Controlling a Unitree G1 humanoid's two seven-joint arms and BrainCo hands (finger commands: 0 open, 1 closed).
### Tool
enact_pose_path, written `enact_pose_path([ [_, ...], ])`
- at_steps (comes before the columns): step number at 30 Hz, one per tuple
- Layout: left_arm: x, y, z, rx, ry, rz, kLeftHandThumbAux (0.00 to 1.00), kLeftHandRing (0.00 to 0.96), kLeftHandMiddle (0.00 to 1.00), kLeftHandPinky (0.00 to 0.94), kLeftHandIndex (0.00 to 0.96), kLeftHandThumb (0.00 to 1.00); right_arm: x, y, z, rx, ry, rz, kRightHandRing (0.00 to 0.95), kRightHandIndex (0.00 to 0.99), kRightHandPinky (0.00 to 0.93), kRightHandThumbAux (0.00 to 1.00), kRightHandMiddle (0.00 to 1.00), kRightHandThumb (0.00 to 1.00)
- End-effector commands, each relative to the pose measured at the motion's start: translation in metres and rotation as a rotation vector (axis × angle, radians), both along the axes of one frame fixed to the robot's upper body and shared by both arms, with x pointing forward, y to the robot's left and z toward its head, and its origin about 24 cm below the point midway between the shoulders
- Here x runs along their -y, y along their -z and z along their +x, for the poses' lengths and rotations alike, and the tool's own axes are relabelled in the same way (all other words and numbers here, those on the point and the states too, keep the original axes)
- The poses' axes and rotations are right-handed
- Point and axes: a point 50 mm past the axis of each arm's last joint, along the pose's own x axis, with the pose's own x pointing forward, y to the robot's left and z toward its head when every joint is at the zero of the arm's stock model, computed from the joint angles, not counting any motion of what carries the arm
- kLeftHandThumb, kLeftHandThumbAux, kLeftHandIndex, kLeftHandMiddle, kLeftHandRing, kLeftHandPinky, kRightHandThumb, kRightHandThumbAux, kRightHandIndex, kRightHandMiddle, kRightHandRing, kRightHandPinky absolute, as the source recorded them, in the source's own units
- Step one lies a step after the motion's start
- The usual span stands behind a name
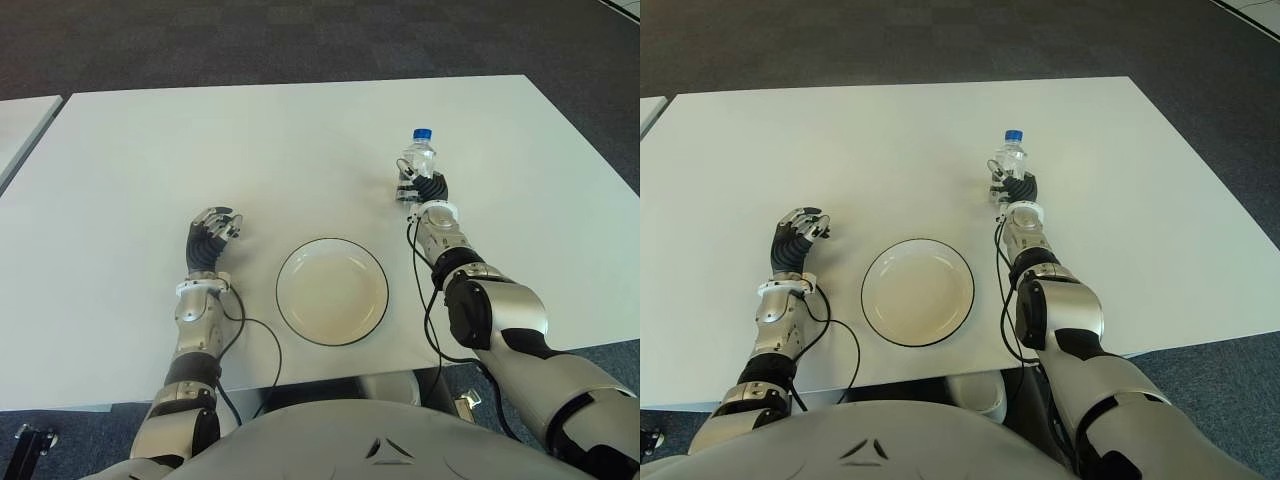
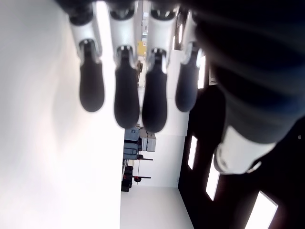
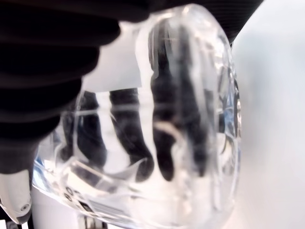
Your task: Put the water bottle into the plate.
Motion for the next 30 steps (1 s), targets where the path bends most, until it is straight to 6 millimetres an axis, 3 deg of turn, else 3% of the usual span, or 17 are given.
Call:
enact_pose_path([
  [1,0.003,0.019,-0.014,-0.102,-0.013,-0.037,0.710,0.579,0.596,0.567,0.435,0.709,-0.031,-0.026,0.001,0.309,-0.171,-0.006,0.840,0.439,0.854,0.730,0.833,0.701],
  [12,0.006,0.019,-0.013,-0.098,-0.012,-0.037,0.710,0.580,0.597,0.561,0.435,0.709,-0.057,-0.040,-0.021,0.604,-0.425,-0.046,0.875,0.440,0.871,0.724,0.880,0.706],
  [22,0.007,0.021,-0.013,-0.092,-0.012,-0.039,0.709,0.577,0.596,0.562,0.435,0.709,-0.076,-0.061,-0.062,0.889,-0.756,-0.244,0.866,0.439,0.854,0.723,0.875,0.704],
  [30,0.008,0.022,-0.012,-0.095,-0.011,-0.054,0.709,0.566,0.590,0.548,0.435,0.708,-0.081,-0.062,-0.070,0.880,-1.066,-0.426,0.888,0.437,0.893,0.725,0.907,0.700],
])
